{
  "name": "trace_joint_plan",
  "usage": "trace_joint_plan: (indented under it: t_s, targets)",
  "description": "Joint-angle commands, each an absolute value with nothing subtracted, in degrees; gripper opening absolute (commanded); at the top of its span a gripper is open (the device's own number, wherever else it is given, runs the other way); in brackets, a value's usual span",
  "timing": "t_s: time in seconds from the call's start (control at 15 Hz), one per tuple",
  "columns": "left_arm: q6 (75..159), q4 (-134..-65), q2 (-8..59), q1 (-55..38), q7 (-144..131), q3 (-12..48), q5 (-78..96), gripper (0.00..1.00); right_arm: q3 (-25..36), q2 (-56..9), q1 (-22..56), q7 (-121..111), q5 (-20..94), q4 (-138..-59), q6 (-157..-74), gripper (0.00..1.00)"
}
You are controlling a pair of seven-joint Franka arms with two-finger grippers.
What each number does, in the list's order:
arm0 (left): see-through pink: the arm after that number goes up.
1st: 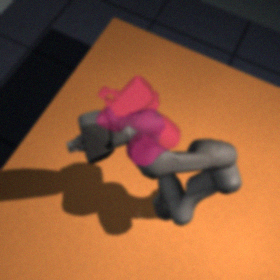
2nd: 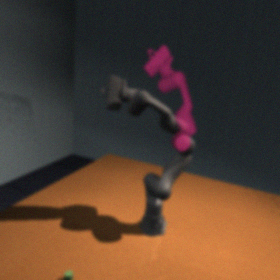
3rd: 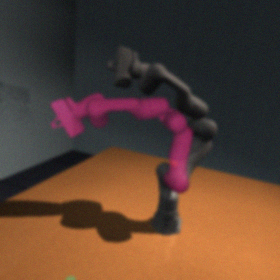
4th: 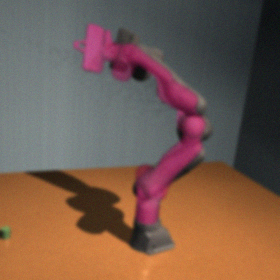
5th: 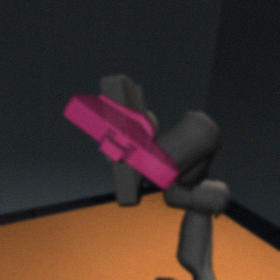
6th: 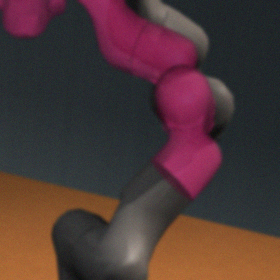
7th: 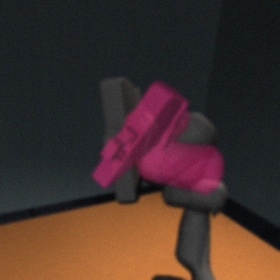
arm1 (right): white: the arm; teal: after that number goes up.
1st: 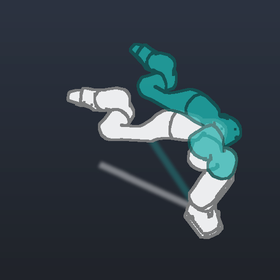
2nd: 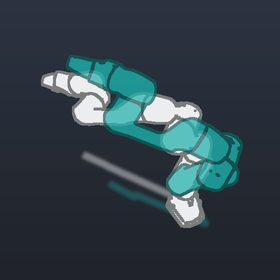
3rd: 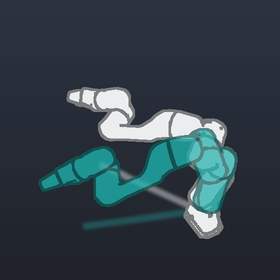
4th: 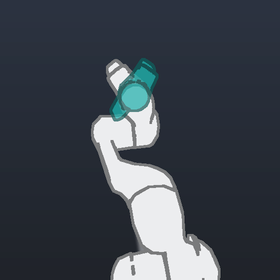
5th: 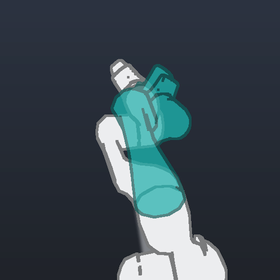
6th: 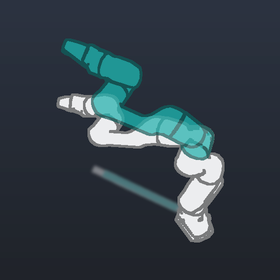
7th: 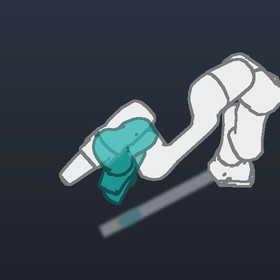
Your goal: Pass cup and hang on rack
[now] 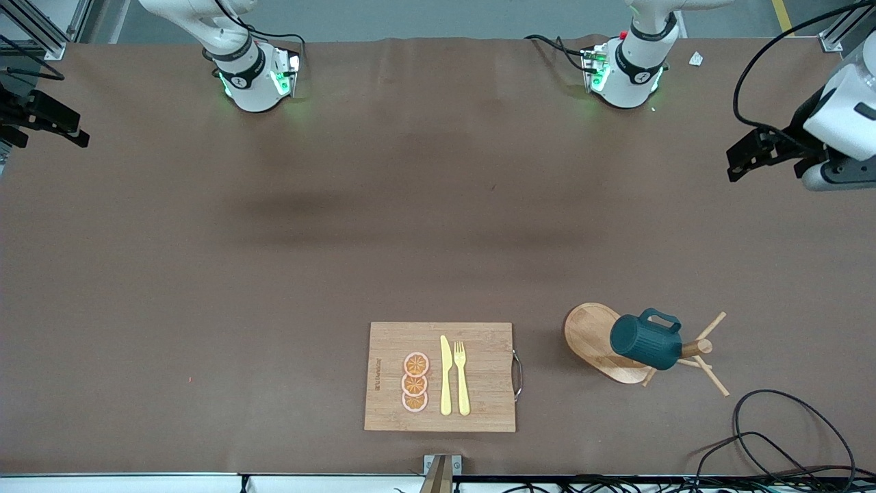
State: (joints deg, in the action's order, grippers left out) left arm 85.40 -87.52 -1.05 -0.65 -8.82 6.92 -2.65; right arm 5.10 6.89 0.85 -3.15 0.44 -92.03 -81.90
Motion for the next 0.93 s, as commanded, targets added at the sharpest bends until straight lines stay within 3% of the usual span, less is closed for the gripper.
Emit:
trace_joint_plan:
  t_s: [0.0,0.6,0.87]
  targets:
    - [85.87,-93.59,-6.49,-0.53,-8.17,6.59,-1.06,1.00,5.01,7.82,0.79,-3.69,0.18,-92.81,-82.35,1.00]
    - [84.29,-92.55,-6.50,-0.35,-7.38,6.77,-0.26,1.00,5.01,7.82,0.70,-3.78,0.09,-92.90,-82.44,1.00]
    - [84.37,-88.60,-3.87,-0.35,-4.49,6.59,-0.26,1.00,5.01,7.82,0.53,-3.87,-0.09,-92.90,-82.62,1.00]
